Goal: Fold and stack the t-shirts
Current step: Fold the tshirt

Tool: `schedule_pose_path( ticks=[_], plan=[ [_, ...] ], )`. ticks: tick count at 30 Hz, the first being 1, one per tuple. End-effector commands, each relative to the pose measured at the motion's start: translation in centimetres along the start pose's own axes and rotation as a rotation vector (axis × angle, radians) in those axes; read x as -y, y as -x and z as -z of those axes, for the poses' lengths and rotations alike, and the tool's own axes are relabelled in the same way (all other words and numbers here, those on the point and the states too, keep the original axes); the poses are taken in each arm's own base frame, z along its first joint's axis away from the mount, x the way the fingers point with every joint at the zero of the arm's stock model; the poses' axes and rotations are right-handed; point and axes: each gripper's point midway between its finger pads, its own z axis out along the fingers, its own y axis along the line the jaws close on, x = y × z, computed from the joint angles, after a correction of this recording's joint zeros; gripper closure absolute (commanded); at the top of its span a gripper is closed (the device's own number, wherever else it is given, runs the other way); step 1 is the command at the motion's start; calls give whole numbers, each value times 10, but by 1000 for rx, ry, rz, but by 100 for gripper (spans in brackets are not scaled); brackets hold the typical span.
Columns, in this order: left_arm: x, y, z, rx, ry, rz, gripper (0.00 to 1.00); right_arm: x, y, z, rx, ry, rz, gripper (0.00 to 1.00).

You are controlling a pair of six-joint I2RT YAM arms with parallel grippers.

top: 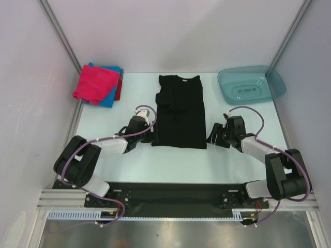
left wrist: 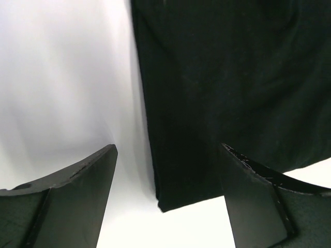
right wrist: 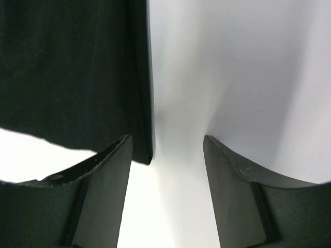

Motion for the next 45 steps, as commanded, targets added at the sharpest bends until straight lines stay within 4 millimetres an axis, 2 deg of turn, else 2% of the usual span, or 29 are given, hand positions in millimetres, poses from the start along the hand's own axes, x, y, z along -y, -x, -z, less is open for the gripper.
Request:
schedule_pose_path(
  ticks=[1,4,9,16,22,29,35,36,38,41,42,43,45],
  plan=[
    [1,-14,-4,-39,-40,21,16,-3,0,-3,11,38,-9,37],
    [3,-17,-2,-41,-80,55,15,-1,-10,-2,-6,42,-21,37],
    [5,-25,0,-57,-149,86,14,2,-14,2,-5,60,-60,35],
    [18,-42,3,-100,-259,151,17,-19,-19,-2,-31,170,-125,34],
    [27,-54,3,-127,-332,196,21,-28,-32,-12,-60,185,-135,34],
    [19,-74,11,-149,-319,230,23,-32,-47,-21,-82,176,-173,34],
    [9,-90,20,-165,-281,244,27,-25,-56,-22,-90,127,-195,39],
    [8,-89,21,-160,-277,246,29,-25,-58,-22,-93,126,-191,40],
    [7,-93,22,-168,-273,250,33,-24,-61,-23,-101,120,-195,49],
    [5,-98,24,-177,-272,253,55,-26,-64,-24,-105,121,-202,67],
    [6,-99,24,-179,-278,250,87,-26,-67,-24,-104,123,-210,73],
    [6,-102,25,-191,-281,244,100,-28,-68,-23,-106,133,-215,84],
    [5,-105,26,-197,-279,245,100,-32,-70,-20,-108,148,-213,93]
  ],
)
